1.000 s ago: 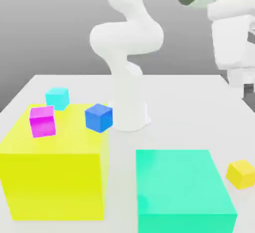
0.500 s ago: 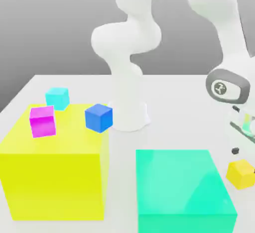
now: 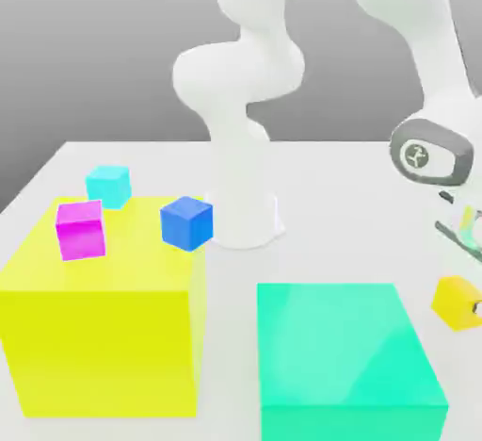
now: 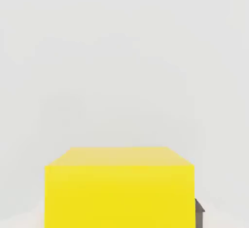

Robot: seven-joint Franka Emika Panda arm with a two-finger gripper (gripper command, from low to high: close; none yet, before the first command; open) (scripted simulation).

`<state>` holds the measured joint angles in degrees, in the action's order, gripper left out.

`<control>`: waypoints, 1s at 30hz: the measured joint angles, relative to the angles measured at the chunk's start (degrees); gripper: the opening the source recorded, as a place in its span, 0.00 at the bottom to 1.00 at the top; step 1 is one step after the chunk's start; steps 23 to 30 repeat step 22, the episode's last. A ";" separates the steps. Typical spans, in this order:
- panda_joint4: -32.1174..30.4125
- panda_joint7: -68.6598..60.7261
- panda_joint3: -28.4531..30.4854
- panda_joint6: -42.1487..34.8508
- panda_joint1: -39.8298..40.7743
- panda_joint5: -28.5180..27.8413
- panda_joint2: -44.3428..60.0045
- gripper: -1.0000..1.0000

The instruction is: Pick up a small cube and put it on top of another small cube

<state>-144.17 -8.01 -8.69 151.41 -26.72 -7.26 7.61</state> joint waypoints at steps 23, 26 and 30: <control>-0.24 35.80 23.14 -26.22 38.60 1.65 -27.23 1.00; -0.24 35.80 23.14 -26.22 38.60 1.65 -27.23 1.00; -0.24 35.80 23.14 -26.22 38.60 1.65 -27.23 1.00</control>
